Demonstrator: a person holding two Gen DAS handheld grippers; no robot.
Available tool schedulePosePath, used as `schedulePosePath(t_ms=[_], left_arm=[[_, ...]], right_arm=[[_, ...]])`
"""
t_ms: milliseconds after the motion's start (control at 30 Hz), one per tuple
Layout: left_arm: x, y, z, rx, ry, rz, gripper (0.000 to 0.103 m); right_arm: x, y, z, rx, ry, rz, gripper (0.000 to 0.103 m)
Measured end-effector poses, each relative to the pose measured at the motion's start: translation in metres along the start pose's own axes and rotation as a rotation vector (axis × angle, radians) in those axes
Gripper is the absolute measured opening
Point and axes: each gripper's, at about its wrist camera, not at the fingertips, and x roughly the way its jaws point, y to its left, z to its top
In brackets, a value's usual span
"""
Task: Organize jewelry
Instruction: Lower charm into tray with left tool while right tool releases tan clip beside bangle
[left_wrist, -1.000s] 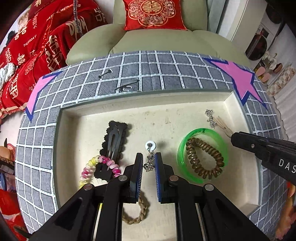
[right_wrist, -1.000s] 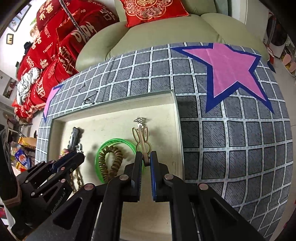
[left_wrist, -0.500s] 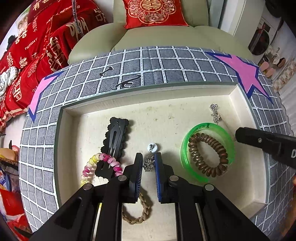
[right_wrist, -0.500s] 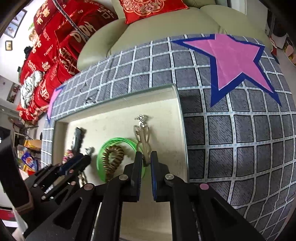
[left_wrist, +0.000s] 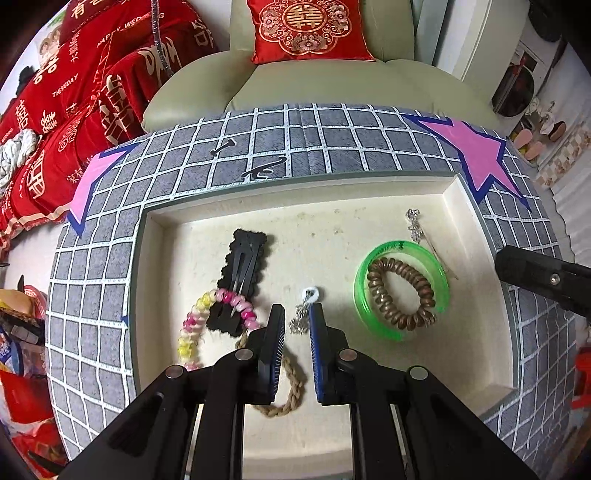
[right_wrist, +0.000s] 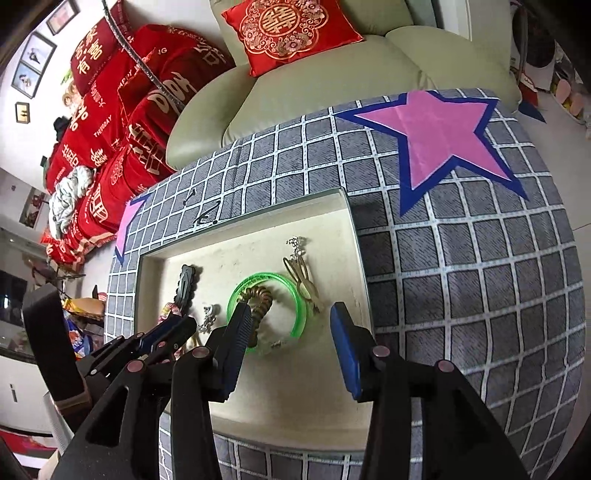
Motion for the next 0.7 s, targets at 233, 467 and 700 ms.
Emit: schedulePosePath(t_ms=[233,467,700], left_arm=[[-0.025,0.009,-0.016,-0.039,-0.062,0.024,0.103],[-0.053,0.022,-0.044,-0.043,-0.069,0.021,0.103],[-0.070,0.032,-0.098,-0.019,-0.045,0.038,0.103]], right_arm=[[-0.020,-0.002,-0.019,0.008,-0.008,-0.003,0.051],[-0.039,-0.003,-0.050,0.023,0.002,0.014,0.064],[-0.050,-0.006,-0.092,0.032,0.036,0.017,0.085]])
